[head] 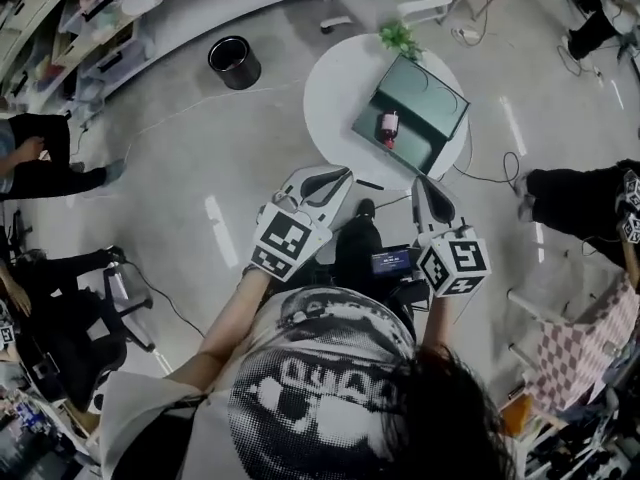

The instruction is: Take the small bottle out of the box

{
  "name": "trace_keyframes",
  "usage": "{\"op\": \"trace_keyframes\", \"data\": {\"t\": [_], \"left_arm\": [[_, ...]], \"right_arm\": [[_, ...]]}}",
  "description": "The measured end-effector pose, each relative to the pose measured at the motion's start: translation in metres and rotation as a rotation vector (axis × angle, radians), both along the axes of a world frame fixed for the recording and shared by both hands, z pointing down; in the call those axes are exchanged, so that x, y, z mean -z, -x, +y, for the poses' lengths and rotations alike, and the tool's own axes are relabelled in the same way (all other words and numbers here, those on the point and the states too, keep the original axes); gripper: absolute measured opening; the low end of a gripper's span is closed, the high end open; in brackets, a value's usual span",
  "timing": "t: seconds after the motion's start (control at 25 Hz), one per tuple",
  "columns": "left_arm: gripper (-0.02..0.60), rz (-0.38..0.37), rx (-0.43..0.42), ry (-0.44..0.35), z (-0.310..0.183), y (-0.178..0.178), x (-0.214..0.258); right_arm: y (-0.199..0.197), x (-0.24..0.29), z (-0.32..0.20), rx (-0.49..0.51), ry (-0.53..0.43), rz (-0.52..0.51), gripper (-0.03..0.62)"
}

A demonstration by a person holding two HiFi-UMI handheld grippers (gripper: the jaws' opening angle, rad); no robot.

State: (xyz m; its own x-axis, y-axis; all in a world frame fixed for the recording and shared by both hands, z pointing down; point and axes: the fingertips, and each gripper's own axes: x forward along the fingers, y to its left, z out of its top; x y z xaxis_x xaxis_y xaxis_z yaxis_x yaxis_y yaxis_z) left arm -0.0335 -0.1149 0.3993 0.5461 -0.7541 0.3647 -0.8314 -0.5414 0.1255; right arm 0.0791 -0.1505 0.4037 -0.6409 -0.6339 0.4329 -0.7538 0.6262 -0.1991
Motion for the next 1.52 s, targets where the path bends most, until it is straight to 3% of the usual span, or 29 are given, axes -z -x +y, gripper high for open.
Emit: {"op": "trace_keyframes", "data": {"t": [0.32, 0.56, 0.76, 1.16, 1.52], "left_arm": [[0.018, -0.042, 0.061, 0.015, -0.063, -0.062, -0.005], [0.017, -0.063, 0.139, 0.034, -0.083, -0.072, -0.014], [0.017, -0.062, 0.212, 0.030, -0.095, -0.072, -0.019], [0.017, -0.062, 0.310, 0.046, -0.100, -0.068, -0.032], [0.017, -0.073, 0.386, 0.062, -0.095, -0.054, -0.038]], "right_arm": [[-0.042, -0.024, -0.072, 0.146, 0.057, 0.005, -0.002], [-0.043, -0.055, -0.099, 0.284, 0.082, 0.033, -0.002], [-0.039, -0.088, -0.119, 0.421, 0.070, 0.114, -0.001], [-0.012, -0.154, -0.130, 0.870, -0.062, 0.396, 0.005], [0.009, -0.191, -0.134, 1.358, -0.303, 0.693, 0.071]]}}
